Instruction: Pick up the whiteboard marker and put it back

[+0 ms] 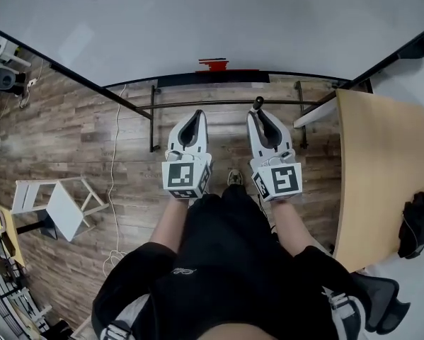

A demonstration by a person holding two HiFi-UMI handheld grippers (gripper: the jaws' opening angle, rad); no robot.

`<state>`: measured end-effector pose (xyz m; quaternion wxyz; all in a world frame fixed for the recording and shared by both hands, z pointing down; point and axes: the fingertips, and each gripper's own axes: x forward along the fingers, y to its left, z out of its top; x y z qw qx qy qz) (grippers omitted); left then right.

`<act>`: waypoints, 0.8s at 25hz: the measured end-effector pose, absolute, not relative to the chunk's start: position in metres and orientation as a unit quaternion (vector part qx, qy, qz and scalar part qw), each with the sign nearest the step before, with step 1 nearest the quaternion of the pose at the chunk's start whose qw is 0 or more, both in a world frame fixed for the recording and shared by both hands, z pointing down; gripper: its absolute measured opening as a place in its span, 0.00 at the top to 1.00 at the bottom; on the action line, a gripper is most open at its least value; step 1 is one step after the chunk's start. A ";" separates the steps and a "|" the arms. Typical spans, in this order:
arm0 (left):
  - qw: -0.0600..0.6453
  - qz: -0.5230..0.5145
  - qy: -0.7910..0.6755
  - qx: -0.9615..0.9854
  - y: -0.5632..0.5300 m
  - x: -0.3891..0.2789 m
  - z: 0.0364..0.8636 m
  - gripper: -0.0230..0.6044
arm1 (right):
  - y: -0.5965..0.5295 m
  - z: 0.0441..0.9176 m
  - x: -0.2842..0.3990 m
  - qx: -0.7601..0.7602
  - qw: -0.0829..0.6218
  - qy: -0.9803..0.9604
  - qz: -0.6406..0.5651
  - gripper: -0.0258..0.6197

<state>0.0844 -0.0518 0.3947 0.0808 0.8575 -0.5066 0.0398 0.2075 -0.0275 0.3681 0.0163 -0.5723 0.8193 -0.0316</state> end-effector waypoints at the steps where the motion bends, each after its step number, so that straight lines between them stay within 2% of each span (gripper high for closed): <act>1: 0.081 0.039 -0.509 0.856 -0.052 0.081 0.395 0.95 | -0.031 0.368 0.203 -0.567 0.016 0.823 -0.031 0.88; 12: 0.094 0.038 -0.600 0.794 -0.043 -0.004 0.401 0.95 | -0.063 0.380 0.089 -0.445 -0.018 0.895 -0.023 0.88; 20: 0.109 0.037 -0.640 0.759 -0.040 -0.024 0.417 0.95 | -0.062 0.387 0.070 -0.395 -0.082 0.914 0.045 0.88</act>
